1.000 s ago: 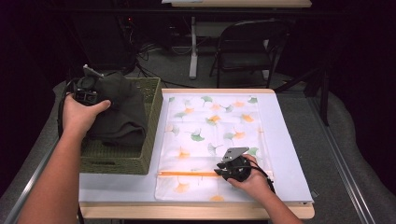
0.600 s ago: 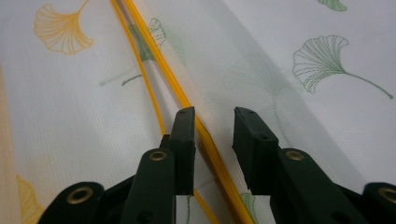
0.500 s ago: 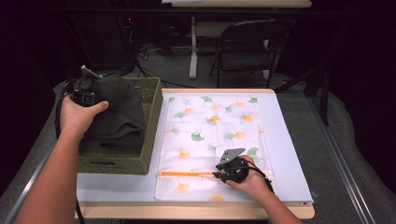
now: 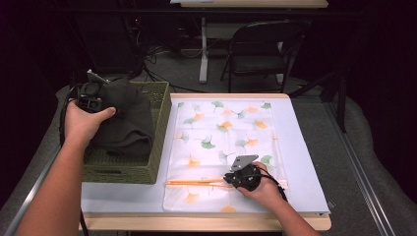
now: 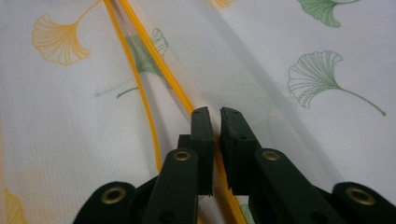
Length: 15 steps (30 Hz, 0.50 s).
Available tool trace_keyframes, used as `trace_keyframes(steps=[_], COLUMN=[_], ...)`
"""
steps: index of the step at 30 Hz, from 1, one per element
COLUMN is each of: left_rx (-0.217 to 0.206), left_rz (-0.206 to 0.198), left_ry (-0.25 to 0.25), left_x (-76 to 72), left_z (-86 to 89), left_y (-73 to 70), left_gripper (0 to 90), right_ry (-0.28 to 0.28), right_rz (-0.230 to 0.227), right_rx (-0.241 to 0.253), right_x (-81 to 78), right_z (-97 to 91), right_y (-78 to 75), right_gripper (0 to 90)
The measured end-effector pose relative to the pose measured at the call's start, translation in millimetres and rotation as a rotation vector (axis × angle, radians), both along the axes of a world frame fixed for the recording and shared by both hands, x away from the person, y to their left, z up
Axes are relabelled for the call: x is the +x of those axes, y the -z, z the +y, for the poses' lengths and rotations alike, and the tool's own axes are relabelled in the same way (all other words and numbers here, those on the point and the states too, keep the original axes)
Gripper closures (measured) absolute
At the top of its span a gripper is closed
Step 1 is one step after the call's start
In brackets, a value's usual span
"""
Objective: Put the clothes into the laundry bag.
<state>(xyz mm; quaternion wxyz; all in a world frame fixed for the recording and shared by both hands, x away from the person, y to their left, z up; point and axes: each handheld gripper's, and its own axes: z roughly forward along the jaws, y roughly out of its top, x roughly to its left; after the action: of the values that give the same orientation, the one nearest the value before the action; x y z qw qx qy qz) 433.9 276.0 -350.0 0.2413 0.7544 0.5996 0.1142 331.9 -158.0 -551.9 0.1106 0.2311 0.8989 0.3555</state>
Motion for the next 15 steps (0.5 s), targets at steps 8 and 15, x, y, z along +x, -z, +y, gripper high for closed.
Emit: trace_keyframes(steps=[8,15], left_rx=[-0.003,-0.003], left_rz=[-0.002,-0.002], left_ry=[0.000,0.001], left_x=[-0.6,-1.2], left_z=[0.3,0.2], left_y=[-0.8,-1.1], left_gripper=[49.4,49.4], right_ry=[0.003,0.005], right_rz=[-0.001,0.001], right_rx=[0.014,0.016], right_x=[2.4,2.5], right_z=[0.2,0.4], right_y=[-2.6,-2.5], right_gripper=[88.3,88.2])
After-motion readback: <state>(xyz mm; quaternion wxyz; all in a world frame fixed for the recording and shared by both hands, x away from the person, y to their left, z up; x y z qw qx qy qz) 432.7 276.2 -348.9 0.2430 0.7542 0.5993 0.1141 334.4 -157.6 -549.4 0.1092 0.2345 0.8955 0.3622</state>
